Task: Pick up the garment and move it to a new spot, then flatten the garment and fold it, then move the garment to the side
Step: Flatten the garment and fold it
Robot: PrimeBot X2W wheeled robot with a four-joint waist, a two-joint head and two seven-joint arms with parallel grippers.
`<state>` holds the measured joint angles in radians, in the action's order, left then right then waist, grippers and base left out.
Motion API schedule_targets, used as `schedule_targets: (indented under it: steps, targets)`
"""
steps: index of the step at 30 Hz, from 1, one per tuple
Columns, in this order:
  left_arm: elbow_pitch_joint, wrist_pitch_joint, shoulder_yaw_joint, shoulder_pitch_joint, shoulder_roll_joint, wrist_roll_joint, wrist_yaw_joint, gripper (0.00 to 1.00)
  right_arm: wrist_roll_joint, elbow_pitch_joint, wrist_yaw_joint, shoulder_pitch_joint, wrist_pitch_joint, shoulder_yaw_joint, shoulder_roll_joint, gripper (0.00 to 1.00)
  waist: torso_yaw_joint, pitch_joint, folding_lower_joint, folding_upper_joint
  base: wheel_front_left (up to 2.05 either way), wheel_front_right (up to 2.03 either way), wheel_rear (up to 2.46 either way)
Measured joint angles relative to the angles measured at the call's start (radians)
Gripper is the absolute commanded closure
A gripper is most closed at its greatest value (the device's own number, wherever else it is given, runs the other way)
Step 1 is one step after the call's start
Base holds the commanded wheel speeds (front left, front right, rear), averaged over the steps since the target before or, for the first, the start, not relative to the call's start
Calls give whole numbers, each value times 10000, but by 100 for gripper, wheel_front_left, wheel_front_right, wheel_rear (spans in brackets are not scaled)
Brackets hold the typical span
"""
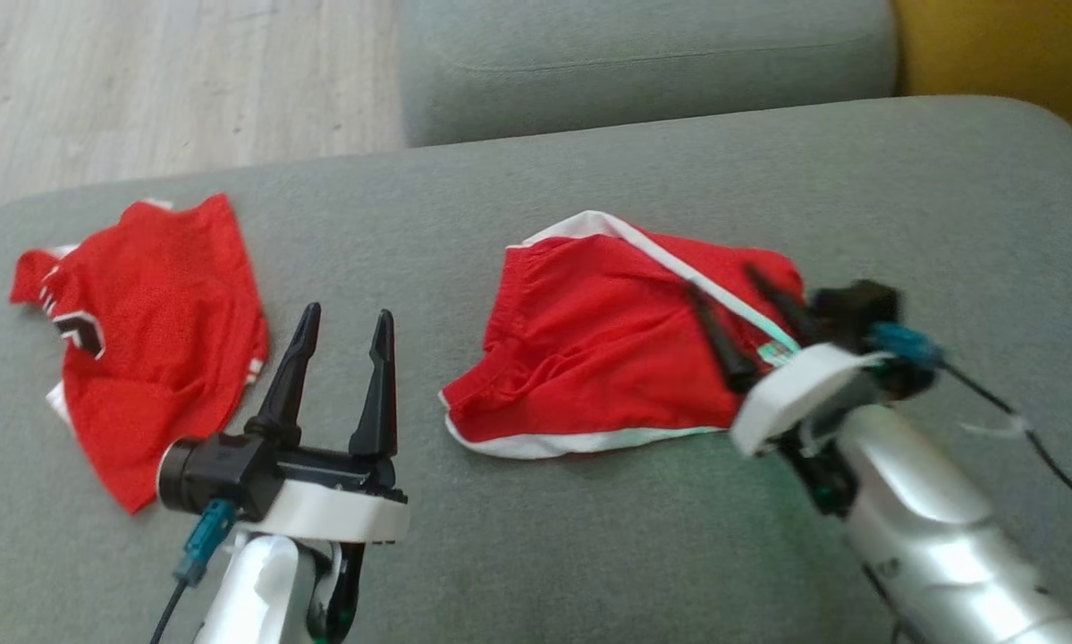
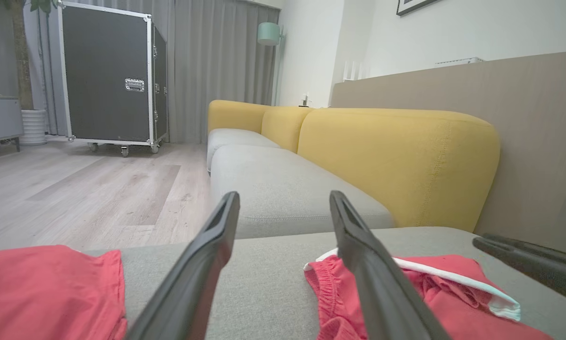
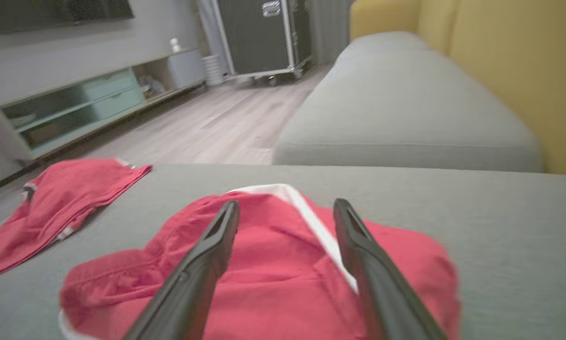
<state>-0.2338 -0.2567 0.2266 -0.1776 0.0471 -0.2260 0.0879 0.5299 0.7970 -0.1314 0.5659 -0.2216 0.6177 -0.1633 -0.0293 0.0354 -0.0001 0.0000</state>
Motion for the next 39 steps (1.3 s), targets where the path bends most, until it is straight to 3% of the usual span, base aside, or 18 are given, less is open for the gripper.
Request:
schedule_targets:
  steps: [6,11,17,30,32,39]
  targets:
    - [104,0,6,22,-2,92,2,0,-1400,-790,0,-1052,-267,-2849,-104,0,-337,-49,0,0,0,0,0]
    - [121,0,17,23,-2,107,6,0,-3020,-2111,0,-2644,-293,-4805,403,0,-409,93,1,0,0,0,0]
    - [115,0,98,8,-2,159,17,0,-3916,-2274,0,-3271,-291,-5258,922,0,-298,341,1,0,0,0,0]
    - [-40,0,320,-401,-2,159,107,0,-4243,-449,0,-1814,-21,-5958,1026,2,422,1182,2,0,0,0,0]
    - [-48,0,326,-483,-2,159,123,0,-4211,-140,0,-1561,29,-5996,1032,100,520,1297,3,0,0,0,0]
    - [-84,0,341,-519,-2,157,144,0,-4125,169,0,-685,-86,-6627,1057,100,703,1362,1,0,0,0,0]
